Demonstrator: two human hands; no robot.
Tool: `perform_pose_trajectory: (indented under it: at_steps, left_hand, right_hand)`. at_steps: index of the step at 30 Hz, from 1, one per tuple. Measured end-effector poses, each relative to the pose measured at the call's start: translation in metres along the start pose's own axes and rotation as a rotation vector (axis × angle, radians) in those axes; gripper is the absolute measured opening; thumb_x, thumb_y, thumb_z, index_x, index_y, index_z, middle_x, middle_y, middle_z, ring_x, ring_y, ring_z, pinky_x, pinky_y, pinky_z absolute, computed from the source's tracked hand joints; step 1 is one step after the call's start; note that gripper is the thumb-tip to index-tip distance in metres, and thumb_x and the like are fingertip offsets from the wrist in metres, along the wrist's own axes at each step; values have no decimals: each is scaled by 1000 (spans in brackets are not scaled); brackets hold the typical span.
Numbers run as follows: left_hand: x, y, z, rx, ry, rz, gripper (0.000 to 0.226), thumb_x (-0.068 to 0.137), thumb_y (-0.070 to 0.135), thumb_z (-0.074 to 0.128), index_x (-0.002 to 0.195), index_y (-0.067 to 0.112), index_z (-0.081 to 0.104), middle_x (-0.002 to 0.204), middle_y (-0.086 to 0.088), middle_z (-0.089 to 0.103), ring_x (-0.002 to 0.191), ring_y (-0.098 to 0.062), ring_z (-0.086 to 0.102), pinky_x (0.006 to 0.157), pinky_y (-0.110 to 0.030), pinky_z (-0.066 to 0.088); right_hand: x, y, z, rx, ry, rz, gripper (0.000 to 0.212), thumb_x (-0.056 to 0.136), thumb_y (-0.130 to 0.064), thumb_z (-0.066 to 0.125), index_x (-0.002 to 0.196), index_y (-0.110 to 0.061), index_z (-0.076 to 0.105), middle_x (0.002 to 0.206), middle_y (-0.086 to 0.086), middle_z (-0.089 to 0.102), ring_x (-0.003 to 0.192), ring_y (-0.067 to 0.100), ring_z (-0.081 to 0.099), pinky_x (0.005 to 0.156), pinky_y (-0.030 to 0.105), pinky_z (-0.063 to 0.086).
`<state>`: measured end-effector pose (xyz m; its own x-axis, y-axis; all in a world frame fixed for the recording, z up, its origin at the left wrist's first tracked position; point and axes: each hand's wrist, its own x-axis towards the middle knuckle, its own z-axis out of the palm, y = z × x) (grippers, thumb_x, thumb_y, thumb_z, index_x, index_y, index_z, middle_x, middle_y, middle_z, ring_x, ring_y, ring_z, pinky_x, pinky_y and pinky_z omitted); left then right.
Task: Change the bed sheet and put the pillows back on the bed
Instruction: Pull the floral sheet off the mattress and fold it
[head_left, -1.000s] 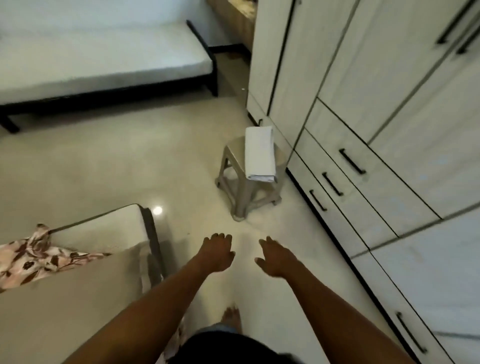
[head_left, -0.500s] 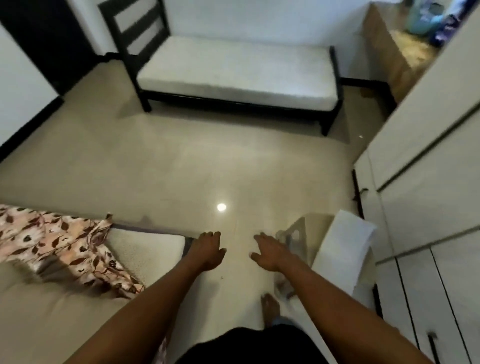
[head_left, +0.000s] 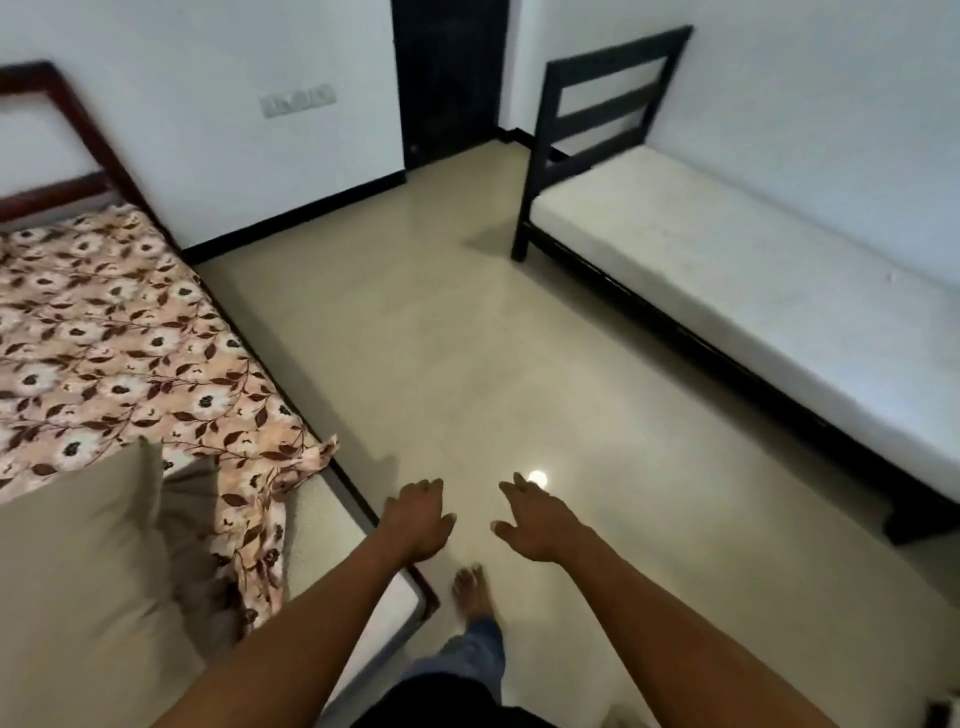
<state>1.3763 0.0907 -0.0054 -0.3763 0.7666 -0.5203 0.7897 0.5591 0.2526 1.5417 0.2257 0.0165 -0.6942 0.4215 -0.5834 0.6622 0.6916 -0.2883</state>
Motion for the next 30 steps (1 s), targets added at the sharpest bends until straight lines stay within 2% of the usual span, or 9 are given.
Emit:
perform_pose_trajectory:
  at_steps: [3, 6, 12, 19, 22, 25, 28, 30]
  left_hand:
    - [75, -30, -40, -31, -23, -69, 63, 103, 46, 41, 153, 9, 28, 153, -14, 40, 140, -34, 38, 112, -49, 36]
    - [139, -57, -94, -68, 23, -101, 63, 104, 45, 41, 154, 10, 26, 156, -13, 37, 142, -33, 35, 114, -49, 33]
    - [211, -136, -185, -196, 141, -265, 63, 103, 45, 44, 153, 10, 29, 152, -13, 42, 139, -33, 40, 112, -49, 37]
    - [306, -271, -275, -268, 174, -504, 57, 100, 42, 47, 146, 9, 37, 144, -14, 49, 132, -34, 46, 105, -49, 43]
    - [345, -322, -321, -331, 171, -594, 58, 100, 41, 48, 147, 10, 35, 144, -14, 47, 133, -34, 45, 106, -50, 42]
    - [372, -379, -378, -339, 237, -658, 55, 98, 38, 48, 144, 8, 39, 138, -14, 51, 129, -34, 50, 103, -47, 45]
    - [384, -430, -425, -417, 243, -743, 59, 99, 40, 47, 149, 11, 36, 146, -14, 47, 134, -33, 45, 108, -51, 41]
    - [390, -462, -444, -450, 211, -791, 59, 100, 39, 46, 151, 13, 33, 151, -13, 43, 137, -33, 42, 110, -48, 39]
  right_hand:
    - [79, -16, -52, -53, -42, -40, 77, 103, -50, 46, 162, -14, 12, 170, 13, 2, 156, 30, 11, 124, 48, 20]
    - [157, -29, -114, -112, -41, -88, 76, 103, -49, 46, 162, -14, 13, 170, 12, 3, 156, 30, 13, 123, 48, 21]
    - [300, -89, -232, -294, -93, -210, 71, 104, -46, 47, 159, -12, 20, 169, 13, 11, 153, 32, 20, 118, 51, 30]
    - [505, -211, -312, -472, -121, -493, 69, 105, -43, 46, 159, -9, 19, 168, 15, 10, 153, 33, 19, 118, 51, 29]
    - [585, -258, -340, -499, -189, -530, 69, 104, -43, 47, 159, -10, 20, 168, 16, 10, 152, 34, 20, 118, 51, 29]
    - [665, -315, -378, -561, -219, -557, 72, 104, -45, 48, 160, -10, 18, 169, 17, 7, 153, 35, 19, 119, 50, 29]
    - [720, -382, -413, -570, -219, -627, 73, 103, -46, 48, 160, -11, 17, 168, 17, 8, 152, 35, 22, 119, 49, 30]
    - [746, -422, -429, -569, -241, -699, 74, 104, -44, 48, 161, -13, 15, 169, 16, 6, 154, 31, 19, 121, 46, 27]
